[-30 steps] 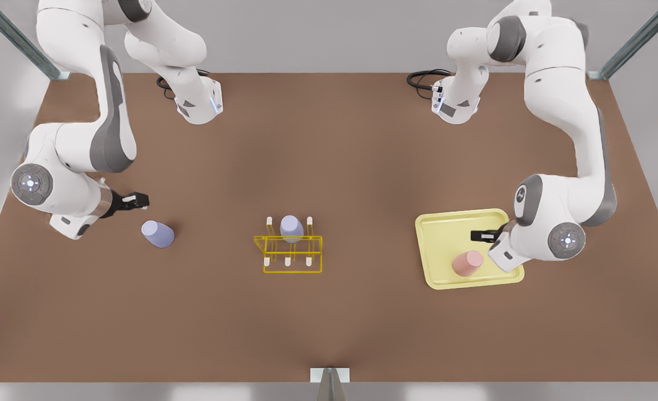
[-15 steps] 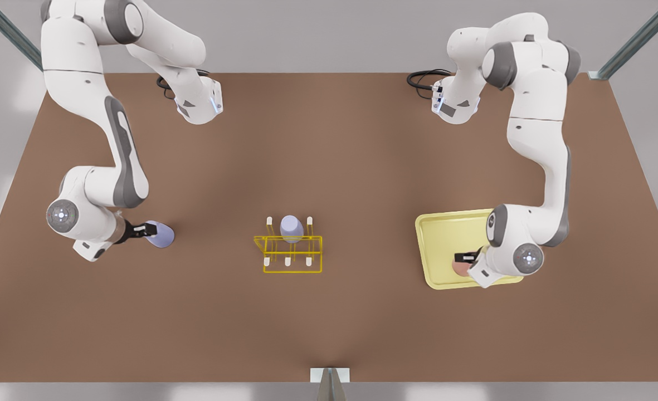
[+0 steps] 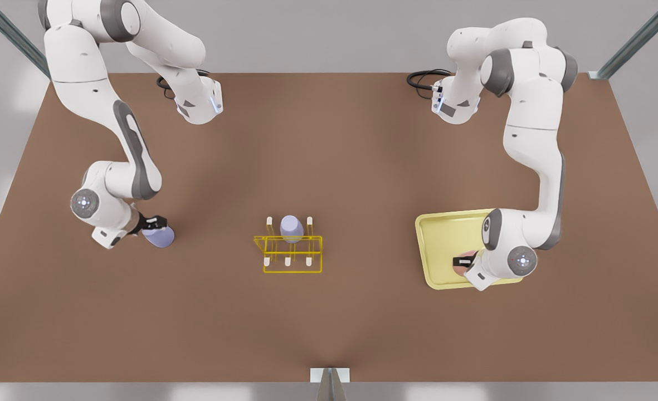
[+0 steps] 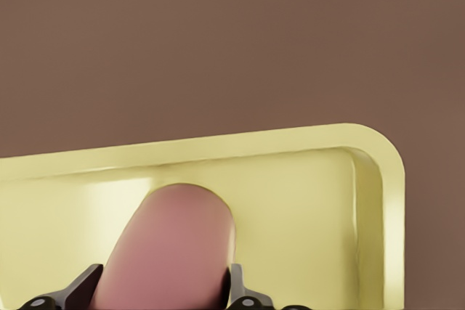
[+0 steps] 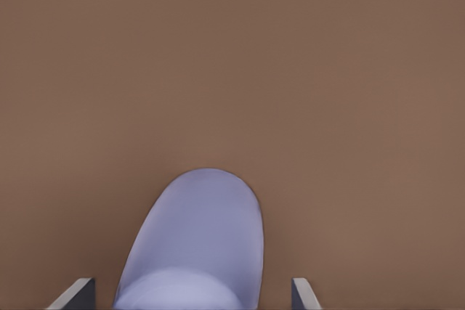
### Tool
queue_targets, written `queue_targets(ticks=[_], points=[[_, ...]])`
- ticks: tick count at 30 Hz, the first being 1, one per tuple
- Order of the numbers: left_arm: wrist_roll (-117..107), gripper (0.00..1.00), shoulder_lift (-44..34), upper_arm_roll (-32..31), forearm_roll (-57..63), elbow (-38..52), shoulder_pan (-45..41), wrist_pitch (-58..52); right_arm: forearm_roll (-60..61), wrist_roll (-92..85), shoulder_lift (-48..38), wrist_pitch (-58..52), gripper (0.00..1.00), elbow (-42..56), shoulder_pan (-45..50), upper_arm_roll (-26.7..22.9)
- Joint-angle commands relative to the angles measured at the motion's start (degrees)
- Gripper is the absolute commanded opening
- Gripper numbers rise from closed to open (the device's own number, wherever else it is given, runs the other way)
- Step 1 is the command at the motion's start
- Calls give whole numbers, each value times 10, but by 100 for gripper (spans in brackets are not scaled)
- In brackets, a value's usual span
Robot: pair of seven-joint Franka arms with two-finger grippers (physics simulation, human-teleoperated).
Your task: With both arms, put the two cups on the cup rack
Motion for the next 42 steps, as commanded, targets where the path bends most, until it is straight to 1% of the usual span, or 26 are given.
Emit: queue_targets(ticks=[1,3,4,7,11,14,18,19,21,22,23,26,28,29,30,32,35,37,38,39,41,42], points=[[-2,88,2,0,1,0,0,9,1,-13,-1,65,100,-14,-2,0],[-3,88,2,0,0,0,0,8,1,-13,2,77,100,-25,-5,0],[-3,83,1,0,0,0,0,7,1,-13,5,82,100,-26,-5,0],[-4,82,-6,0,0,0,0,-11,1,-13,12,93,100,-30,-9,0],[-25,82,-27,0,-1,1,-1,-63,1,-13,17,112,100,-42,-9,0],[-32,82,-28,-4,-3,35,0,-138,1,-13,20,117,100,-47,-8,0],[-139,82,-36,-63,-1,66,-2,-147,1,-13,24,119,100,-51,-8,0],[-209,82,-36,-95,-1,90,-2,-147,1,-13,23,119,99,-51,-8,0],[-325,82,-24,-143,-2,125,-2,-147,1,-12,23,119,83,-51,-8,0],[-373,82,-17,-163,-2,145,-2,-146,1,-12,22,119,80,-51,-8,1],[-427,82,-5,-182,-1,174,-8,-146,1,-12,20,119,79,-51,-8,1],[-512,82,7,-192,-2,222,-43,-143,1,-11,19,118,79,-51,-8,4],[-576,82,36,-205,-3,276,-64,-140,1,-11,19,118,77,-51,-8,4],[-598,82,53,-205,-3,300,-80,-114,1,-11,19,118,77,-51,-8,4],[-627,82,66,-217,-3,301,-91,-47,2,-11,19,117,77,-50,-8,6],[-628,82,74,-221,-3,301,-111,12,5,-10,15,115,77,-50,-8,14],[-627,82,91,-233,-16,301,-133,96,8,-11,4,114,77,-44,-8,40],[-627,82,92,-245,-22,301,-134,122,23,-11,-1,114,77,-41,-8,56],[-628,82,93,-250,-23,301,-138,123,46,-10,-10,113,77,-39,-8,75],[-627,82,101,-256,-23,301,-143,123,80,-10,-10,113,77,-35,-8,90],[-624,82,107,-257,-23,303,-152,124,136,-10,-17,77,77,-8,-7,119],[-623,83,113,-256,-22,303,-161,123,171,-10,-21,73,77,-1,-7,141]])
